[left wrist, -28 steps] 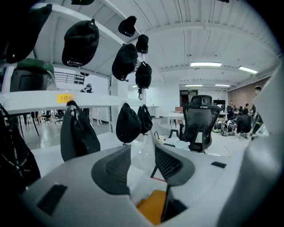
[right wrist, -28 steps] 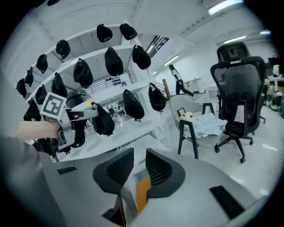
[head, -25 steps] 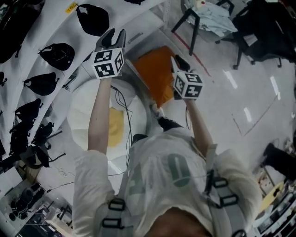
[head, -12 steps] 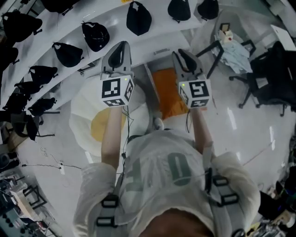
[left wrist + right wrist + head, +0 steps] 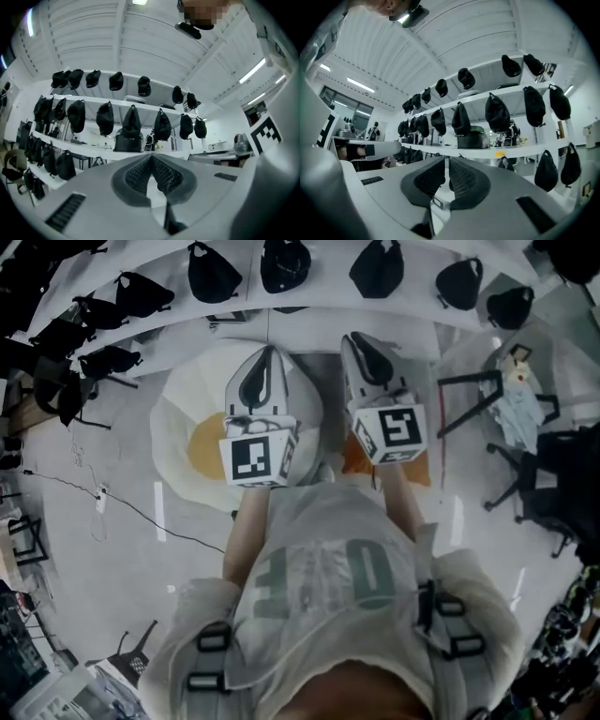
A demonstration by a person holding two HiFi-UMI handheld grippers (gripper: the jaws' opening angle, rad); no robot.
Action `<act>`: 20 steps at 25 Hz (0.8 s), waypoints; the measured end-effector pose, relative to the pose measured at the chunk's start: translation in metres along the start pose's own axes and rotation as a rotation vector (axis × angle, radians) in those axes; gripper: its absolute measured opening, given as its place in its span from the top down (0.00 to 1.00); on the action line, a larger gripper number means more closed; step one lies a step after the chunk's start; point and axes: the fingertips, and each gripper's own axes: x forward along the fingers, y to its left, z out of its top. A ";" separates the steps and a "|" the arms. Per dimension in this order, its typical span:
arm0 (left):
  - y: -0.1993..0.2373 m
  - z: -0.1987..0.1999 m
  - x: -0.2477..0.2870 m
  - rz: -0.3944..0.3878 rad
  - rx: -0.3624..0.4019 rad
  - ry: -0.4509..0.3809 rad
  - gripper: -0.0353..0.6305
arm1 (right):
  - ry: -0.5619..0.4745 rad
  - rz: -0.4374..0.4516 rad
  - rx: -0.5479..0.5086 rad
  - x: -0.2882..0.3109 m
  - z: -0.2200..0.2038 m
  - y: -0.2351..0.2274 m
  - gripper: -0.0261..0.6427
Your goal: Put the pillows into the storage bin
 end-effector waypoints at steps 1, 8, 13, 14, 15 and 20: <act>0.008 -0.004 -0.007 0.028 -0.016 0.001 0.94 | 0.003 0.027 0.000 0.004 -0.003 0.012 0.92; 0.040 -0.028 -0.042 0.186 -0.013 0.044 0.94 | 0.021 0.124 0.048 0.011 -0.016 0.064 0.94; 0.052 -0.034 -0.048 0.232 -0.008 0.062 0.94 | 0.091 0.147 0.057 0.009 -0.043 0.067 0.95; 0.055 -0.035 -0.049 0.241 -0.010 0.065 0.94 | 0.094 0.144 0.058 0.009 -0.045 0.067 0.95; 0.057 -0.035 -0.051 0.249 -0.010 0.067 0.94 | 0.096 0.141 0.058 0.010 -0.046 0.066 0.95; 0.068 -0.035 -0.054 0.280 -0.008 0.071 0.94 | 0.089 0.152 0.053 0.015 -0.044 0.069 0.95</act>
